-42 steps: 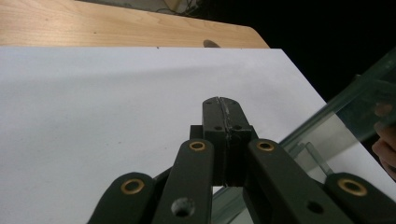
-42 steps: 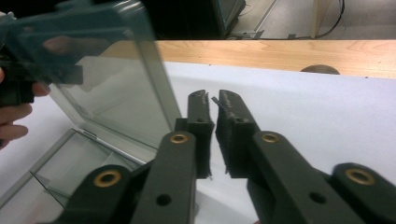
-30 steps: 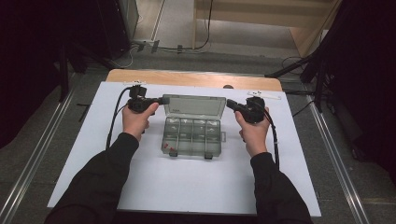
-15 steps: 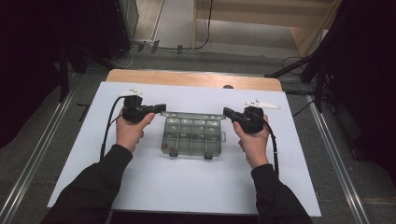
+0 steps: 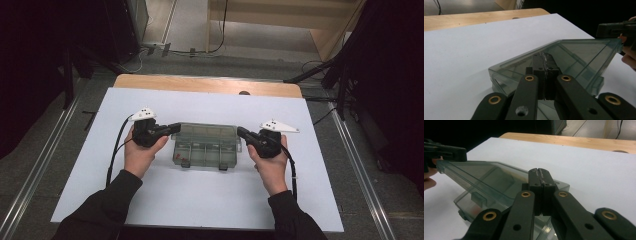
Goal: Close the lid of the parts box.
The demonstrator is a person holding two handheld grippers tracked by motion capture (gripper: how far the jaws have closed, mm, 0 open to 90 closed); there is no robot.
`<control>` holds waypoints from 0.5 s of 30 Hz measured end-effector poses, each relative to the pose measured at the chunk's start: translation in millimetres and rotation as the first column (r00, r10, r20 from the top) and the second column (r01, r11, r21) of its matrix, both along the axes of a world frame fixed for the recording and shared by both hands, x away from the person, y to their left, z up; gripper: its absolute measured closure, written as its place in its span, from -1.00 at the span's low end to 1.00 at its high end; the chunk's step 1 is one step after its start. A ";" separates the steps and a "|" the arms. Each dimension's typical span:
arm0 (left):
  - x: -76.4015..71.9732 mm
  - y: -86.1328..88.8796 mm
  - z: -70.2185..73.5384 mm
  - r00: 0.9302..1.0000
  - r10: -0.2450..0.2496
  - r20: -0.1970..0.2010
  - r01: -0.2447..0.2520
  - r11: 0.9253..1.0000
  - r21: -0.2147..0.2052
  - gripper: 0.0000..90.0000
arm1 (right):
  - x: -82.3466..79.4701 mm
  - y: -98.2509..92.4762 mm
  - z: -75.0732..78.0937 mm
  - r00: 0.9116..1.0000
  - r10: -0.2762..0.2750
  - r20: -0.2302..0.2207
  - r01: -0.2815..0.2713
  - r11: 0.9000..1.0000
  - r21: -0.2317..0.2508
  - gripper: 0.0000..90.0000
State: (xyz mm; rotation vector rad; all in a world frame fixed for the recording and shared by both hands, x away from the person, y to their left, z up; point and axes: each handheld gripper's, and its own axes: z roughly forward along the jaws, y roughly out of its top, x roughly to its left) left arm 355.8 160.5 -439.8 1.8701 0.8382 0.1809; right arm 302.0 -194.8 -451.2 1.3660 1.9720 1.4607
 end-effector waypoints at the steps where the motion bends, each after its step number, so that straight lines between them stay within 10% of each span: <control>1: -3.2 -0.6 -0.6 1.000 -0.001 0.006 0.001 1.000 0.001 0.99 | -2.2 0.7 -0.8 1.000 0.002 0.007 -0.002 1.000 -0.010 1.00; 15: -30.3 2.9 -10.6 0.999 0.018 0.038 -0.019 1.000 0.024 0.99 | -27.8 10.1 -14.3 1.000 -0.005 0.012 0.006 0.999 -0.051 1.00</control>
